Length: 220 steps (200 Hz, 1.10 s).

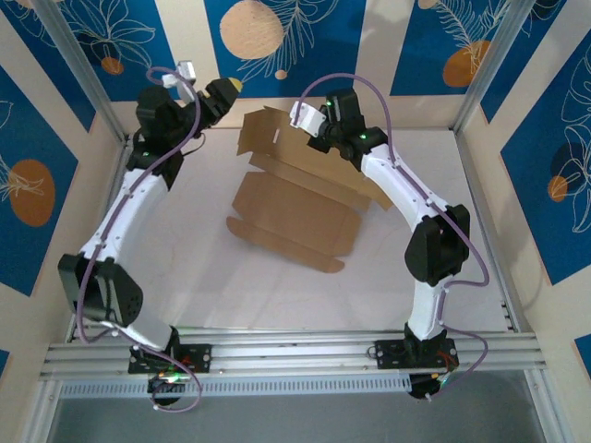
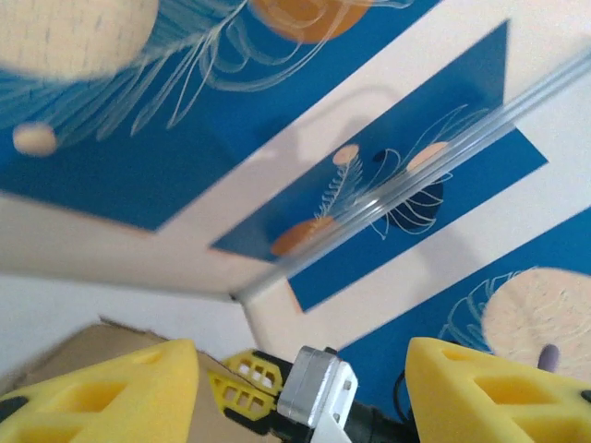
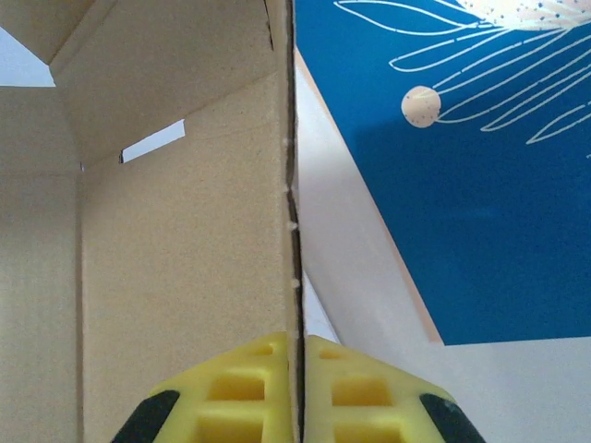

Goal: Fold the paper box

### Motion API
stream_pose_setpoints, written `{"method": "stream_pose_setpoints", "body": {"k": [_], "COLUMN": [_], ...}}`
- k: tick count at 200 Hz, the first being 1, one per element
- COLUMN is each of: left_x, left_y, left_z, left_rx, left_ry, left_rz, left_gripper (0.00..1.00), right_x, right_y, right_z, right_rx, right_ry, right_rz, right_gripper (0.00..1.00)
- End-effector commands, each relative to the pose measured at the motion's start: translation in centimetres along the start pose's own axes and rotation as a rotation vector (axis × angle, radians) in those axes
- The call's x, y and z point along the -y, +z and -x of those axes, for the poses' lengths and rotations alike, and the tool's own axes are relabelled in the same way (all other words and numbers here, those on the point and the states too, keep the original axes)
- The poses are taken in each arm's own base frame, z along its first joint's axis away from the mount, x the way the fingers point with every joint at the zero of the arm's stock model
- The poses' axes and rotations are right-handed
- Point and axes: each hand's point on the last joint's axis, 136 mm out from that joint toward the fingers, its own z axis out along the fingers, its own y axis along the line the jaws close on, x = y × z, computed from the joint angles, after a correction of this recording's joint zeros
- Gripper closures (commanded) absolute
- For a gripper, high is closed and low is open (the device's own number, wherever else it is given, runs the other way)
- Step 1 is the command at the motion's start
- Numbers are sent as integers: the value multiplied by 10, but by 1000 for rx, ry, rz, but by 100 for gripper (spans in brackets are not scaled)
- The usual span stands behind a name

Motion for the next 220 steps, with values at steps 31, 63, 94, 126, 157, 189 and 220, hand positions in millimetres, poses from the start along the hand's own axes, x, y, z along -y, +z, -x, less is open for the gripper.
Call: {"method": "stream_pose_setpoints", "body": {"k": [31,63,94,126,157,189,220], "left_x": [-27,-37,-56,-72,-92,-90,-97], "left_y": [40,49,54,55,55,59,61], "left_z": [-52,-57,-59,-48,-37,-31,-27], "left_rx": [-139,-120,-105,-67,-43,-36,-33], "left_ry": [-467,-505,-521,-510,-524,-511,-500], "left_rz": [200,231,272,295,316,276,276], "left_gripper": [36,35,35,36,36,43,51], "right_x": [23,21,19,19,17,10,8], "right_y": [-28,-29,-32,-39,-45,-45,-45], "right_z": [28,29,33,40,45,45,46], "right_rx": [73,73,82,99,115,118,119], "right_ry": [17,10,2,-12,-23,-28,-28], "right_rz": [-70,-71,-73,-76,-72,-58,-56], "right_gripper": [99,100,100,100,100,100,100]}}
